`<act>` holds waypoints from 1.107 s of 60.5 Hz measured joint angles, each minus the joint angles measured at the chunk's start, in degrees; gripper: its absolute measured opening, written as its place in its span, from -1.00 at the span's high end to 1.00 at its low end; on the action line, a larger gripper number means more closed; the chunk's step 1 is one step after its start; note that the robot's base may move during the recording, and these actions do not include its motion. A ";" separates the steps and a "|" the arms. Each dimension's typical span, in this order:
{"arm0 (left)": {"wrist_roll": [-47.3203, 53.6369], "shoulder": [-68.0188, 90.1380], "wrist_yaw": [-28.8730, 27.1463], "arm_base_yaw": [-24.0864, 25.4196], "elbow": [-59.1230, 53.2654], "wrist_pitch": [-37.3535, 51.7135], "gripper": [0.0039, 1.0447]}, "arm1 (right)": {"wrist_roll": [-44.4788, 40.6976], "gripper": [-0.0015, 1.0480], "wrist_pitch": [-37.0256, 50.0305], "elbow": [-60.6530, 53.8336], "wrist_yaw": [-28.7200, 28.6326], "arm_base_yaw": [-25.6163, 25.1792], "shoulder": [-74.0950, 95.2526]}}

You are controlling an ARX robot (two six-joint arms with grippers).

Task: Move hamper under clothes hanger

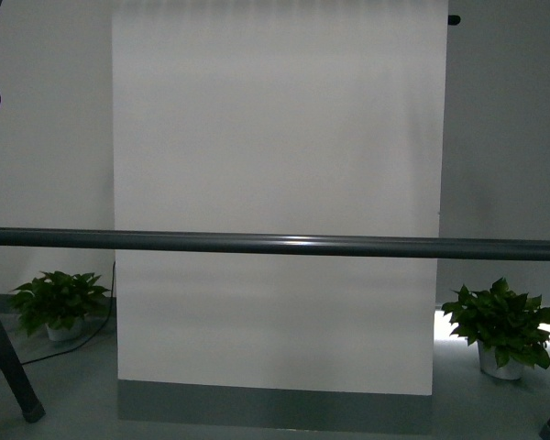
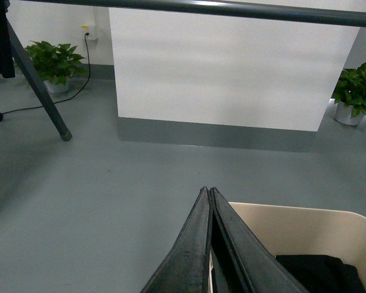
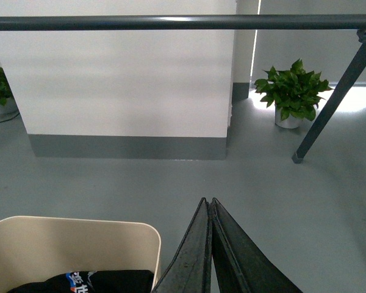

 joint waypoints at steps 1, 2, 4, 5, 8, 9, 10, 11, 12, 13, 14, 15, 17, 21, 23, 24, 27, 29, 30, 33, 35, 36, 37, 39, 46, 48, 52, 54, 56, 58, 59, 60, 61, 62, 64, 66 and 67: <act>0.00 -0.17 0.00 0.00 0.00 -0.17 0.94 | 0.00 0.96 -0.11 0.00 0.00 0.00 -0.11; 0.00 -0.50 0.00 0.00 0.00 -0.55 0.94 | 0.00 0.96 -0.63 0.00 0.00 0.00 -0.61; 0.00 -1.03 0.02 0.00 0.00 -1.07 0.94 | 0.00 0.96 -1.27 0.00 0.00 0.00 -1.27; 0.00 -1.20 0.00 0.00 0.00 -1.27 0.94 | 0.00 0.96 -1.46 0.00 -0.02 0.00 -1.44; 0.00 -1.88 0.00 0.00 0.00 -1.90 0.94 | 0.00 0.96 -2.25 0.00 0.00 0.00 -2.27; 0.00 -2.19 0.00 0.00 0.00 -2.21 0.94 | 0.00 0.96 -2.62 0.00 0.00 0.00 -2.67; 0.00 -2.36 0.02 0.00 0.00 -2.38 0.94 | 0.00 0.96 -2.80 0.00 0.00 0.00 -2.86; 0.00 -2.64 0.02 0.00 0.00 -2.69 0.94 | 0.00 0.96 -2.97 0.00 0.00 0.00 -3.06; 0.00 -2.80 0.02 0.00 0.00 -2.84 0.94 | 0.00 0.96 -3.32 0.00 0.00 0.00 -3.43; 0.00 -2.95 0.00 0.00 0.00 -2.99 0.94 | 0.00 0.96 -3.50 0.00 0.00 0.00 -3.61; 0.00 -3.23 0.00 0.00 0.00 -3.28 0.94 | 0.00 0.96 -3.87 0.00 0.00 0.00 -3.98; 0.00 -3.39 0.02 0.00 0.00 -3.43 0.94 | 0.00 0.96 -4.07 0.00 0.00 0.00 -4.13; 0.00 -3.80 0.00 0.00 0.00 -3.87 0.94 | 0.00 0.96 -4.55 0.00 0.00 0.00 -4.61; 0.00 -4.61 0.00 0.00 0.00 -4.68 0.94 | 0.00 0.96 -5.53 0.00 0.00 0.00 -5.55; 0.00 -4.98 0.02 0.00 0.00 -5.05 0.94 | 0.00 0.96 -5.99 0.00 0.00 0.00 -6.01; 0.00 -5.44 0.02 0.00 0.02 -5.49 0.94 | 0.00 0.96 -6.27 0.00 0.00 0.00 -6.29; 0.00 -9.25 0.02 0.00 0.02 -10.80 0.94 | 0.00 0.96 -6.82 0.00 0.00 0.00 -6.86; 0.00 -12.26 0.02 0.00 0.02 -14.10 0.94 | 0.00 0.96 -7.48 0.00 0.00 0.00 -7.50; 0.02 -13.42 0.02 0.00 0.02 -14.69 0.94 | 0.00 0.96 -7.72 0.00 0.02 0.00 -7.78; 0.00 -14.69 0.02 0.00 0.02 -15.12 0.94 | 0.00 0.96 -11.15 0.07 -0.02 0.00 -10.60; 0.00 -14.75 0.00 0.00 0.02 -15.23 0.94 | 0.00 0.96 -16.48 0.04 -0.17 0.00 -14.47; 0.00 -14.75 -0.02 0.00 0.02 -15.28 0.94 | 0.00 0.96 -17.42 0.04 -0.15 0.00 -15.61; 0.02 -14.75 0.00 0.00 0.02 -15.28 0.94 | 0.00 0.96 -17.75 0.04 -0.13 0.00 -16.52; 0.02 -14.80 0.04 0.00 0.02 -15.30 0.94 | 0.00 0.96 -17.86 0.04 -0.15 0.00 -17.64; 0.02 -14.84 0.00 0.00 0.02 -15.32 0.94 | 0.00 0.96 -18.12 0.04 -0.15 0.00 -17.79; 0.00 -14.86 0.00 0.00 0.02 -15.32 0.94 | 0.00 0.96 -18.14 0.04 -0.15 0.00 -17.79; 0.02 -14.86 0.02 0.00 0.02 -15.32 0.79 | 0.00 0.96 -18.14 0.04 -0.15 0.00 -17.81; 0.02 -14.86 0.02 0.00 0.02 -15.32 0.69 | -0.04 0.93 -18.14 0.04 -0.13 0.00 -17.81; 0.02 -14.86 0.02 0.00 0.02 -15.32 0.59 | 0.00 0.84 -18.12 0.04 -0.15 0.00 -17.81; 0.00 -14.86 0.02 0.00 0.02 -15.32 0.48 | 0.00 0.74 -18.14 0.04 -0.15 0.00 -17.81; 0.02 -14.86 0.00 0.00 0.02 -15.32 0.42 | -0.02 0.71 -18.14 0.04 -0.15 0.00 -17.81; 0.02 -14.86 0.02 0.00 0.02 -15.32 0.38 | 0.00 0.64 -18.14 0.04 -0.15 0.00 -17.81; 0.00 -14.86 0.02 0.00 0.02 -15.32 0.35 | 0.00 0.60 -18.14 0.04 -0.15 0.00 -17.81; 0.00 -14.86 0.02 0.00 0.02 -15.32 0.28 | 0.00 0.54 -18.14 0.04 -0.15 0.00 -17.81; 0.02 -14.86 0.02 0.00 0.02 -15.32 0.17 | 0.00 0.47 -18.14 0.04 -0.15 0.00 -17.81; 0.02 -14.86 0.02 0.00 0.02 -15.32 0.11 | 0.00 0.37 -18.14 0.04 -0.15 0.00 -17.81; 0.00 -14.86 0.02 0.00 0.02 -15.32 0.04 | 0.00 0.34 -18.14 0.04 -0.15 0.00 -17.81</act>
